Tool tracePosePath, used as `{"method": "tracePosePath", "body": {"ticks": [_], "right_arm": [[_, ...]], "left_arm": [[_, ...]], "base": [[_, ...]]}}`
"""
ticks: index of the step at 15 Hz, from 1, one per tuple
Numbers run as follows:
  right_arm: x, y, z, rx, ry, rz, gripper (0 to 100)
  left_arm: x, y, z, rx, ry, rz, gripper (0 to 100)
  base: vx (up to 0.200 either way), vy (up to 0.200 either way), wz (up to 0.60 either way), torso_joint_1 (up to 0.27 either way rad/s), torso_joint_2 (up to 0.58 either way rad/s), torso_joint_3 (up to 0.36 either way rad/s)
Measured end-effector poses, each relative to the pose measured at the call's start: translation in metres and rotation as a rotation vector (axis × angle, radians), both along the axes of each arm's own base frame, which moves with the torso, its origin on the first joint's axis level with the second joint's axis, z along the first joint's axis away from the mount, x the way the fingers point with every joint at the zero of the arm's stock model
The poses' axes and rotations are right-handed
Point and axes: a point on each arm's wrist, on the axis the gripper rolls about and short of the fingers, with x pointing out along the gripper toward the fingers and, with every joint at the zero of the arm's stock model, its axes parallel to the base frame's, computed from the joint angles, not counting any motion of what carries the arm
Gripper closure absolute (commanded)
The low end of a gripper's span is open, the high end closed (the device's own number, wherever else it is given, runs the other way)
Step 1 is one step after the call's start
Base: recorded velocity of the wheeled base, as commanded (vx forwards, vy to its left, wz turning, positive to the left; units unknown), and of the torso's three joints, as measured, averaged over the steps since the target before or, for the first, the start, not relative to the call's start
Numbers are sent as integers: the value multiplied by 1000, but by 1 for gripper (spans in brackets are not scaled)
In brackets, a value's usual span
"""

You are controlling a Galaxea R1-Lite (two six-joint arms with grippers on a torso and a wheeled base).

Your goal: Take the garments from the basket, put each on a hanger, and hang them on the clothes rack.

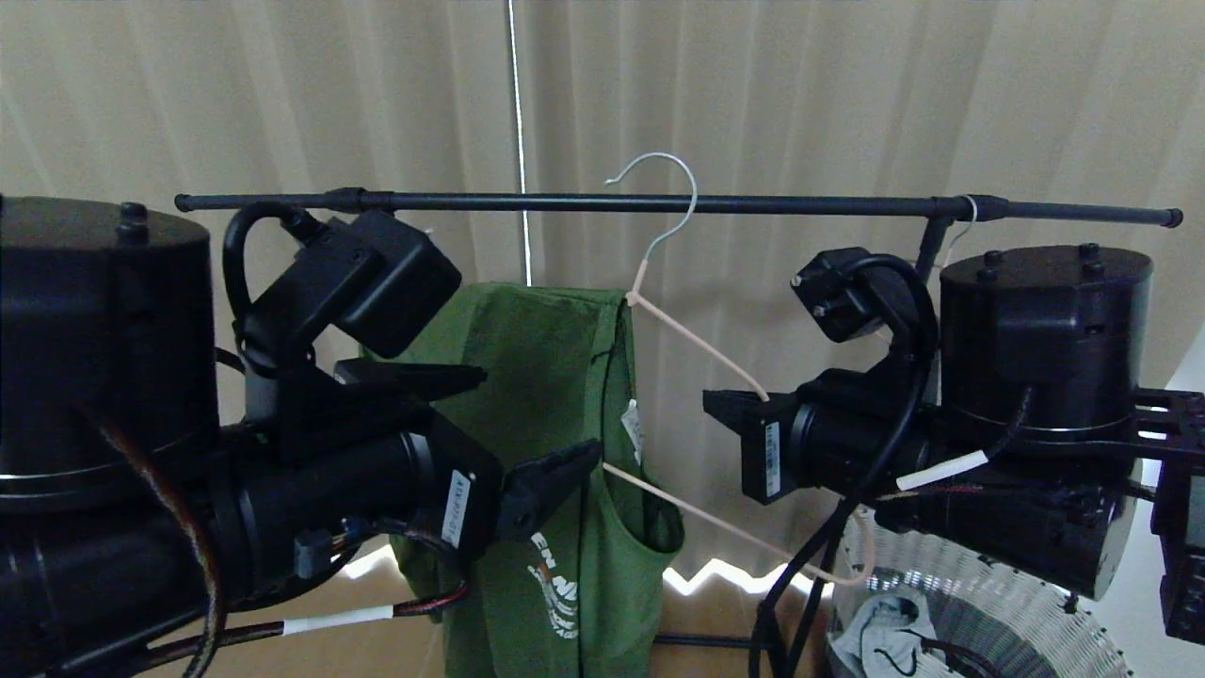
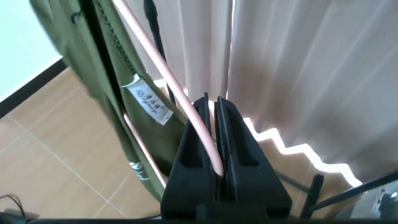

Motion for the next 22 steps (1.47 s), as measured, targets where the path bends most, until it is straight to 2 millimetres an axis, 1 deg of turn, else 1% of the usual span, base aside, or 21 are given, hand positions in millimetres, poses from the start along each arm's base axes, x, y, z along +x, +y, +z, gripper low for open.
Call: {"method": "tracePosePath", "body": {"ticks": [2,4,6,8,9,11,15,19,22], "right_arm": [[8,-13,5,-25,-28,26,100],[13,-25,7,-39,-40,33,100],[14,-29,5,-77,-52,45,100],[13,-31,3,-130,-74,71,100],[13,-31,2,-143,-80,86,100],[13,-30,3,-161,-98,124,100],[11,-26,5,-160,-115,166,100],[3,-22,5,-159,-116,198,100],[-2,-19,5,-154,-122,221,100]], "left_arm": [[6,13,2,21,-94,0,0],[14,31,2,144,-240,27,0],[15,43,3,243,-349,37,0],[12,47,4,318,-409,31,0],[12,48,4,356,-437,21,0],[14,46,8,373,-473,-21,0],[31,34,11,400,-498,-70,0],[55,19,0,441,-503,-80,0],[61,15,-6,452,-488,-86,0]], "base": [[0,0,0,0,0,0],[0,0,0,0,0,0],[0,0,0,0,0,0],[0,0,0,0,0,0],[0,0,0,0,0,0],[0,0,0,0,0,0],[0,0,0,0,0,0],[0,0,0,0,0,0],[0,0,0,0,0,0]]}}
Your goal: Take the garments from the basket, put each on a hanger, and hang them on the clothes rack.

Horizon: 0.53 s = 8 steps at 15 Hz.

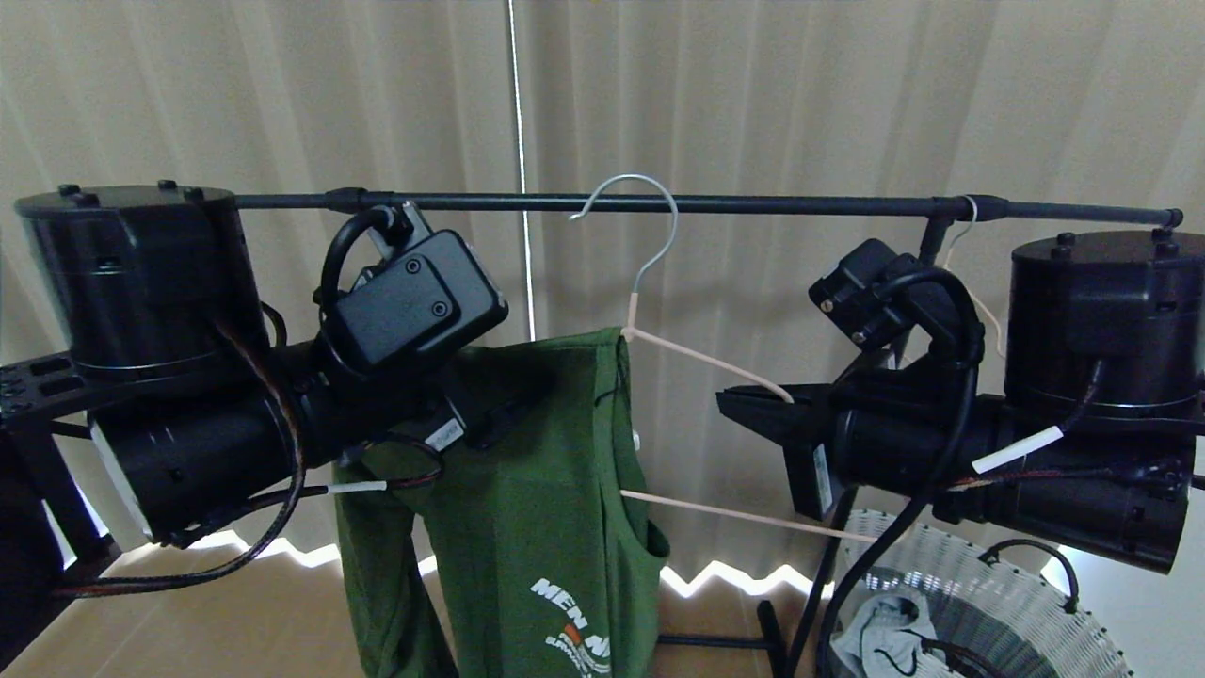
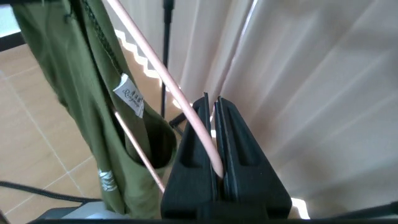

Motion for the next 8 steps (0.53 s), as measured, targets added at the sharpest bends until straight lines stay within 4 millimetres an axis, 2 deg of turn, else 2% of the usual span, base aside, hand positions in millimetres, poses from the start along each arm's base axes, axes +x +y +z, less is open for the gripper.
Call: {"method": "tracePosePath", "body": {"ticks": [1,8], "right_arm": [[-1,0,0,2,-1,3,100],[-4,2,2,7,-7,17,100]], "left_arm": [[1,0,-2,3,4,1,100],[2,-1,-4,9,13,0,100]], "base": [[0,0,0,0,0,0],[0,0,0,0,0,0]]}}
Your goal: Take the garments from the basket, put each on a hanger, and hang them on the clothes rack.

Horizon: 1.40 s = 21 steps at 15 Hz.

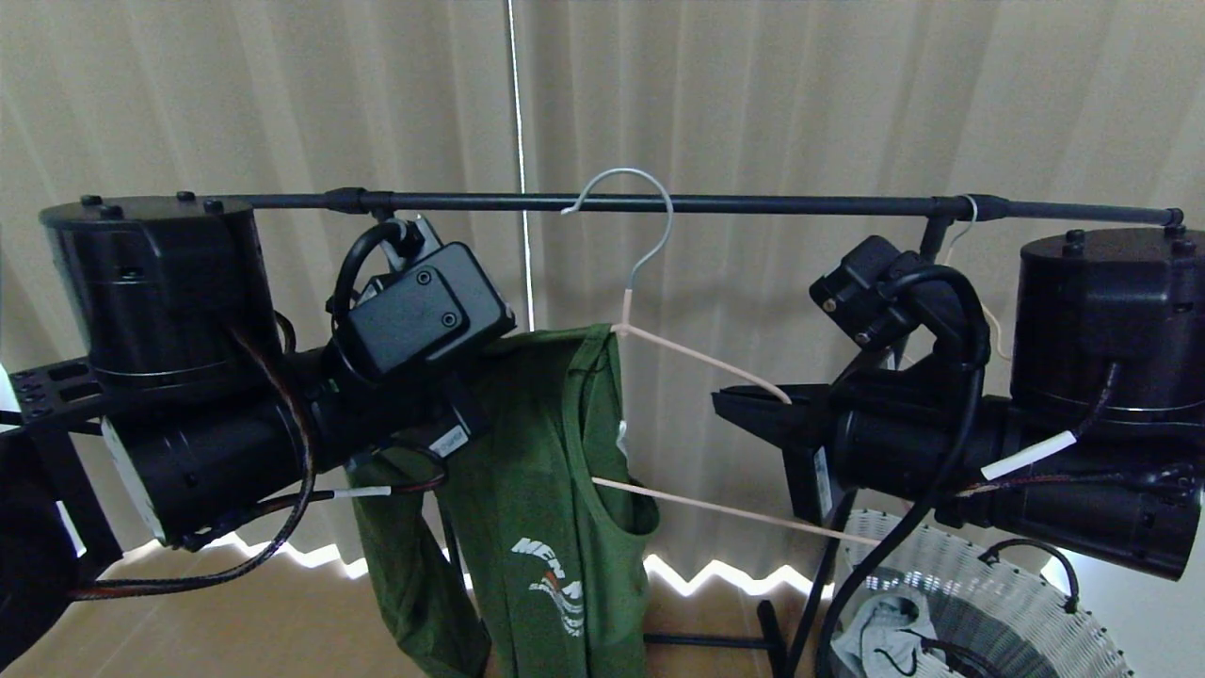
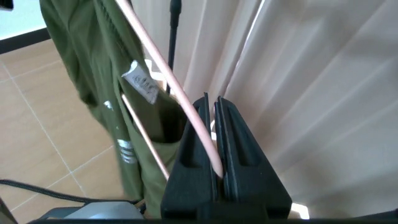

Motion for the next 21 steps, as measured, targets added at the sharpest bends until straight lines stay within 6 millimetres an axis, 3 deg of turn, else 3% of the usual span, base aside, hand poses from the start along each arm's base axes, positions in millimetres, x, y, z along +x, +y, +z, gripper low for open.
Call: {"method": "tracePosePath", "body": {"ticks": [5,6,12,16,21], "right_arm": [[-3,-2,0,-2,3,1,100],[-4,-3,0,-3,4,1,0],[-13,-15,-6,-6,12,-17,0],[-30,-33,-6,41,-36,-21,0],[-44,-46,-33,5,17,-22,0]], "left_arm": [[-2,1,-5,6,17,5,100],[-2,2,-6,7,19,6,100],[-1,5,-7,-6,26,149,100],[4,12,-8,-49,43,298,100],[14,18,3,-167,44,350,100]], "base": [[0,0,0,0,0,0],[0,0,0,0,0,0],[0,0,0,0,0,0],[0,0,0,0,0,0],[0,0,0,0,0,0]]}}
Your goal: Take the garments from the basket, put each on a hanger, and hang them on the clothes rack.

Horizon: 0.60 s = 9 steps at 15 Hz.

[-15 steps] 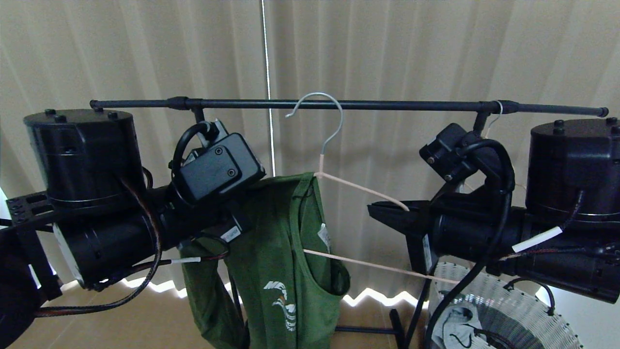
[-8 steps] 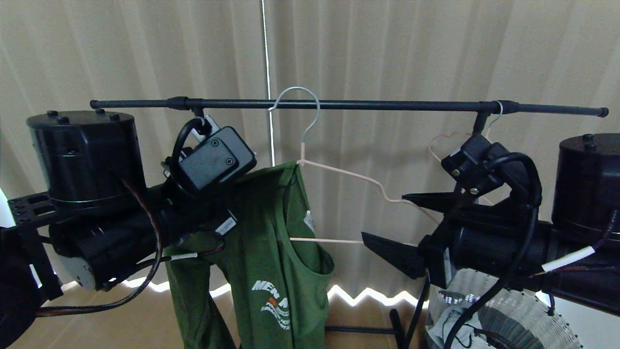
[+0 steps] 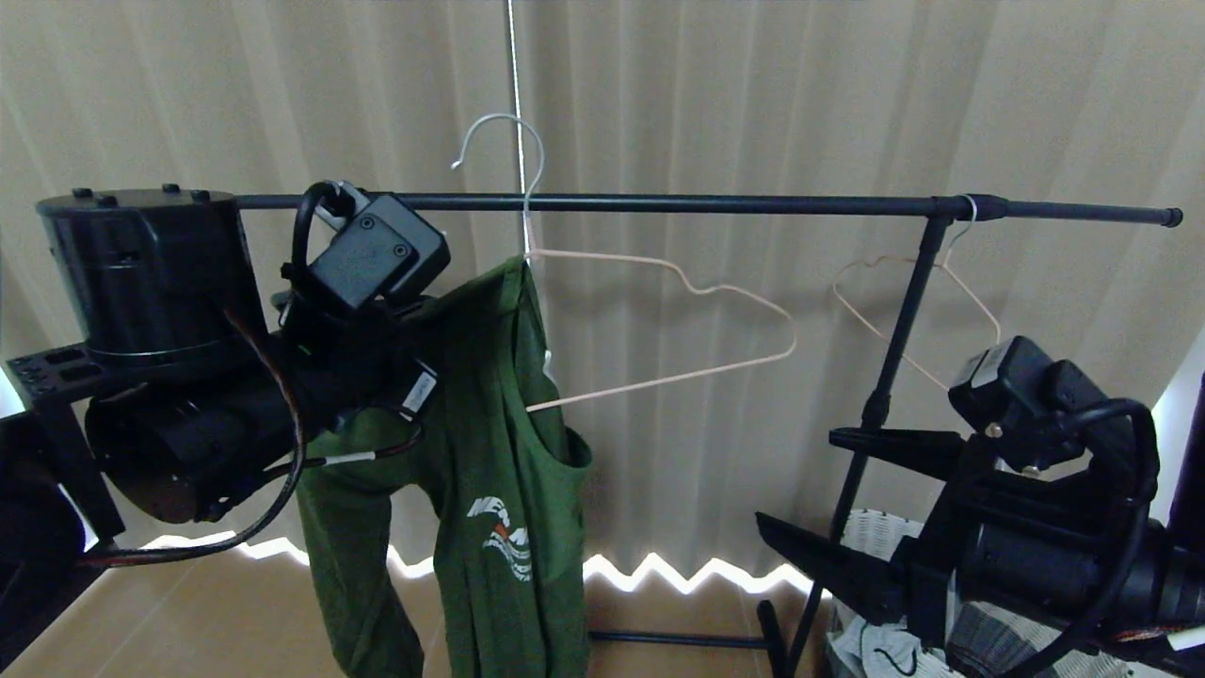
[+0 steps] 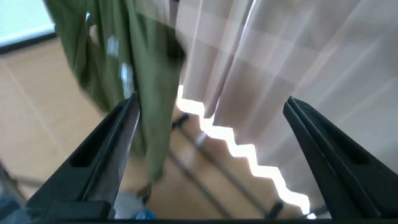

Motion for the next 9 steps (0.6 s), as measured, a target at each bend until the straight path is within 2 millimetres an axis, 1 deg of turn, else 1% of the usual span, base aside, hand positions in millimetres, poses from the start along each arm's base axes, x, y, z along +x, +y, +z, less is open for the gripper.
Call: {"method": "tracePosePath", "body": {"ticks": [2,5,9], "right_arm": [[4,3,-6,14,19,-8,0],[20,18,-12,85,-15,-28,0],[44,40,-23,125,-54,-41,0]], "left_arm": [[1,-2,7,-56,-15,-4,100],[-1,-5,18,-121,-84,-26,100],[-5,-12,20,-139,-93,-83,100]], "base": [[0,0,0,0,0,0],[0,0,0,0,0,0],[0,0,0,0,0,0]]}}
